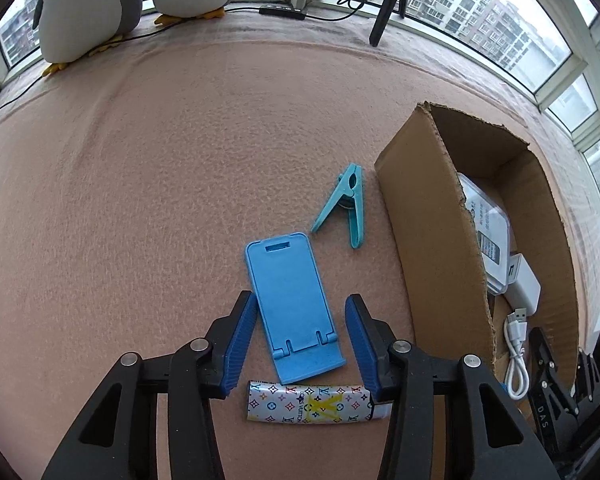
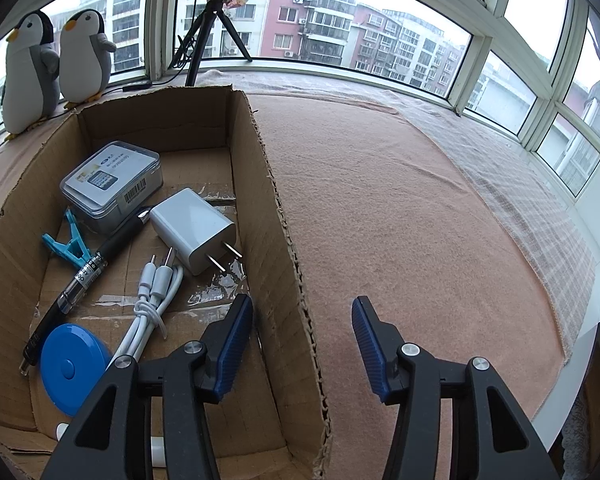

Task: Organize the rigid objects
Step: 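Close the left tool on the blue phone stand, then carry the blue phone stand into the box and open the left tool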

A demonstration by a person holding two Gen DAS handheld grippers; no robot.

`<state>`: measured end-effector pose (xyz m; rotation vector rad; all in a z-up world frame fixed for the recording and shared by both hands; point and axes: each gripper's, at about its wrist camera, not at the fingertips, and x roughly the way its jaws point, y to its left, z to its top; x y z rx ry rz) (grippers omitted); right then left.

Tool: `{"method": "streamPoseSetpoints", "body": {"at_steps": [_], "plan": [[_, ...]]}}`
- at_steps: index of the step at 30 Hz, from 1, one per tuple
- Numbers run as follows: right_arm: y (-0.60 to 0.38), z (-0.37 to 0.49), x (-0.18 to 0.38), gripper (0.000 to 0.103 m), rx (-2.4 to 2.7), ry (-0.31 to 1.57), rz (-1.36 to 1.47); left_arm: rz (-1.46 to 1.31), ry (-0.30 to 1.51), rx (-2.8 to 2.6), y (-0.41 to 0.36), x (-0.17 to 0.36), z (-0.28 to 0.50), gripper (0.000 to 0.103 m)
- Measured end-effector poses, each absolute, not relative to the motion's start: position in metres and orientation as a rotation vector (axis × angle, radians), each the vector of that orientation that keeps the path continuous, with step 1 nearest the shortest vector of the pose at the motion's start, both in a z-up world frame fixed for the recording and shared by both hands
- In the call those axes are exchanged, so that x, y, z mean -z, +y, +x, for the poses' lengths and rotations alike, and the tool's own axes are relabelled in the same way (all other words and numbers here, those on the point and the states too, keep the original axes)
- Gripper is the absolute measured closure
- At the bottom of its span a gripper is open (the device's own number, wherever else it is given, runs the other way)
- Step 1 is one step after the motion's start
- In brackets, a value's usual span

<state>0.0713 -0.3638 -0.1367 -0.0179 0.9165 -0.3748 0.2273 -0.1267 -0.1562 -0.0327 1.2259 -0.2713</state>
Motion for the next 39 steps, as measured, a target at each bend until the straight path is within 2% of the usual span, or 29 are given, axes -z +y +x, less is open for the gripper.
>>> {"method": "streamPoseSetpoints", "body": {"at_steps": [2, 5, 9, 31, 32, 33, 39], "plan": [[-0.364, 0.072, 0.136, 0.055, 0.375, 0.916, -0.016, -0.008, 1.221, 0.262, -0.129, 0.156, 0.227, 0.054], [-0.365, 0.072, 0.136, 0.055, 0.374, 0.915, -0.018, 0.056, 1.204, 0.242, -0.136, 0.157, 0.227, 0.06], [-0.364, 0.072, 0.136, 0.054, 0.375, 0.915, -0.017, 0.132, 1.177, 0.253, -0.141, 0.157, 0.222, 0.06], [-0.364, 0.073, 0.136, 0.053, 0.377, 0.915, -0.016, 0.101, 1.105, 0.233, -0.1, 0.139, 0.196, 0.064], [-0.364, 0.074, 0.136, 0.053, 0.378, 0.915, -0.017, 0.104, 1.098, 0.234, -0.101, 0.137, 0.195, 0.07], [-0.364, 0.073, 0.136, 0.053, 0.377, 0.915, -0.017, 0.115, 1.095, 0.228, -0.102, 0.135, 0.194, 0.09], [-0.364, 0.073, 0.136, 0.053, 0.377, 0.914, -0.018, 0.117, 1.088, 0.245, -0.105, 0.13, 0.194, 0.092]]}}
